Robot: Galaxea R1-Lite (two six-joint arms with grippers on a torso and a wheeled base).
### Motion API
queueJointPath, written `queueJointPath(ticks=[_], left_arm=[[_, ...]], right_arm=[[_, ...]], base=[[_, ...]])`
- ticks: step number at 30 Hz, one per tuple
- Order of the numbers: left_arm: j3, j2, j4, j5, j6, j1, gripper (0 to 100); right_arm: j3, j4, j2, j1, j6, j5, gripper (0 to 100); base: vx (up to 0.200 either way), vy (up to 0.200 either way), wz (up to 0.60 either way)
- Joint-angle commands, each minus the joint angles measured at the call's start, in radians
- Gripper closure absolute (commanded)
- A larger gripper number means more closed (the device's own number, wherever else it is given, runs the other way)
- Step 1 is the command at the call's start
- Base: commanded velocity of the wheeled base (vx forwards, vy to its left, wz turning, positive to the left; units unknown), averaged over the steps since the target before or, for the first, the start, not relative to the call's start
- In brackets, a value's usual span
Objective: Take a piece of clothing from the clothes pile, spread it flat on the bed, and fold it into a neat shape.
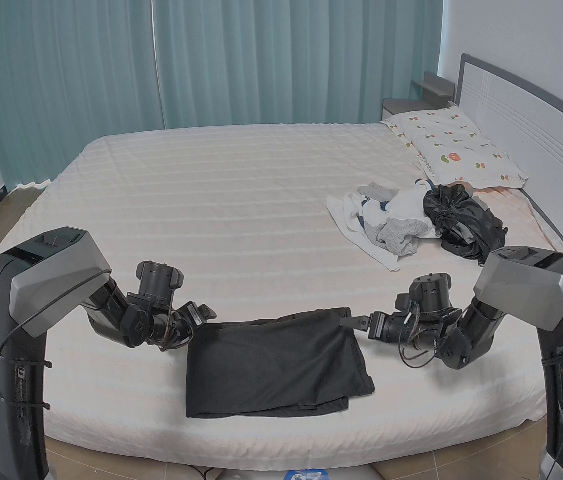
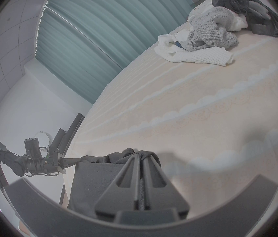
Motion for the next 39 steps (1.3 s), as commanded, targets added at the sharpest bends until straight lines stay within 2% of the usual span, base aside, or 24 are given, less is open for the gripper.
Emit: queueJointPath(ticks=[1, 5, 8, 17, 18, 28, 39], left_arm=[[0.019, -0.01, -0.085, 0.009, -0.117, 0.009, 0], [0.035, -0.037, -0.148, 0.027, -0.197, 0.032, 0], [0.048, -0.057, -0.151, 0.016, -0.203, 0.056, 0], [0.051, -0.05, -0.151, 0.015, -0.202, 0.059, 0], [0.051, -0.048, -0.151, 0.015, -0.202, 0.059, 0], [0.05, -0.051, -0.151, 0.016, -0.202, 0.064, 0], [0.053, -0.057, -0.14, 0.013, -0.202, 0.07, 0]], right_arm=[[0.258, -0.005, -0.172, 0.016, -0.034, 0.067, 0], [0.327, -0.003, -0.16, 0.022, -0.095, 0.069, 0], [0.351, -0.008, -0.163, 0.045, -0.095, 0.075, 0], [0.365, 0.003, -0.17, 0.086, -0.096, 0.072, 0], [0.367, 0.005, -0.172, 0.086, -0.098, 0.072, 100], [0.407, 0.087, -0.23, 0.09, -0.147, 0.069, 100], [0.445, 0.094, -0.256, 0.071, -0.184, 0.067, 100]], base=[[0.0, 0.0, 0.0], [0.0, 0.0, 0.0], [0.0, 0.0, 0.0], [0.0, 0.0, 0.0], [0.0, 0.0, 0.0], [0.0, 0.0, 0.0], [0.0, 0.0, 0.0]])
